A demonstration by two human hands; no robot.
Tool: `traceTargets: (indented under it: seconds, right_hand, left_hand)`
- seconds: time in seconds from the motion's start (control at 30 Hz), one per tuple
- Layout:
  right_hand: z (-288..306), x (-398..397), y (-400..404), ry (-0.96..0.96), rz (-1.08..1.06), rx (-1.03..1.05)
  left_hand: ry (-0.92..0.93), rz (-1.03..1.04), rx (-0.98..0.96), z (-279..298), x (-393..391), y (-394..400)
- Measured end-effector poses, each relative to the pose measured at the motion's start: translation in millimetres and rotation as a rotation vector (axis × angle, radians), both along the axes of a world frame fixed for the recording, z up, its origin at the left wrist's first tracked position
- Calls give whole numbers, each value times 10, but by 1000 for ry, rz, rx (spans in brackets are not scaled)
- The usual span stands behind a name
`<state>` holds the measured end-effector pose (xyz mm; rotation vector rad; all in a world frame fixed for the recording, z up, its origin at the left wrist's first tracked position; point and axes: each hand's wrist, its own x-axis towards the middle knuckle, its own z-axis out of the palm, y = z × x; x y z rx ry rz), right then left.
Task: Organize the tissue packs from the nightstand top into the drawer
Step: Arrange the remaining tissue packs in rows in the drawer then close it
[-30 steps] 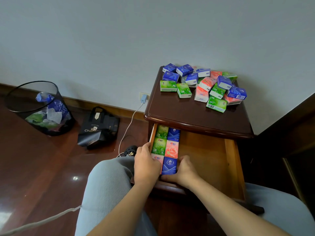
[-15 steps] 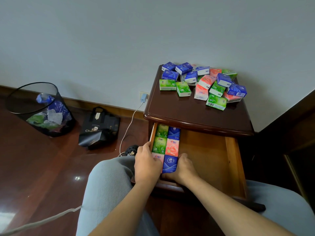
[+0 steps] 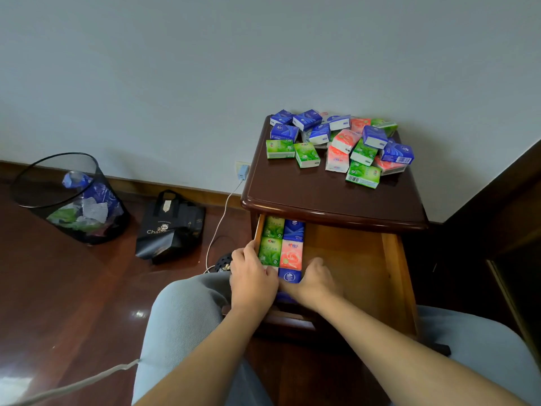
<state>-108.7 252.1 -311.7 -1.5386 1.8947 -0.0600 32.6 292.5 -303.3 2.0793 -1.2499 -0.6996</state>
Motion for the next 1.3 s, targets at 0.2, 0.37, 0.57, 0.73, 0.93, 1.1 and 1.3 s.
traceTargets:
  seconds: [0.2, 0.37, 0.57, 0.73, 0.93, 1.1, 1.3]
  right_hand:
    - [518, -299, -536, -211, 72, -794]
    - [731, -603, -1163, 166, 90, -815]
    - [476, -1072, -1372, 324, 165, -705]
    - [349, -1161, -1498, 422, 125, -863]
    - [390, -1219, -1671, 460, 157, -895]
    - [370, -1246, -1617, 252, 100, -927]
    - [317, -1240, -1594, 177, 58, -986]
  left_hand:
    - [-253, -107, -227, 274, 40, -506]
    - [-395, -386, -199, 486, -21, -1124]
    - [-478, -512, -4, 407, -238, -1488]
    - [-414, -406, -118, 386, -284, -1695]
    - [-508, -336, -90, 295, -399, -1919]
    - [-635, -374, -112, 294, -394, -2157]
    - [-613, -281, -247, 285, -407, -2206]
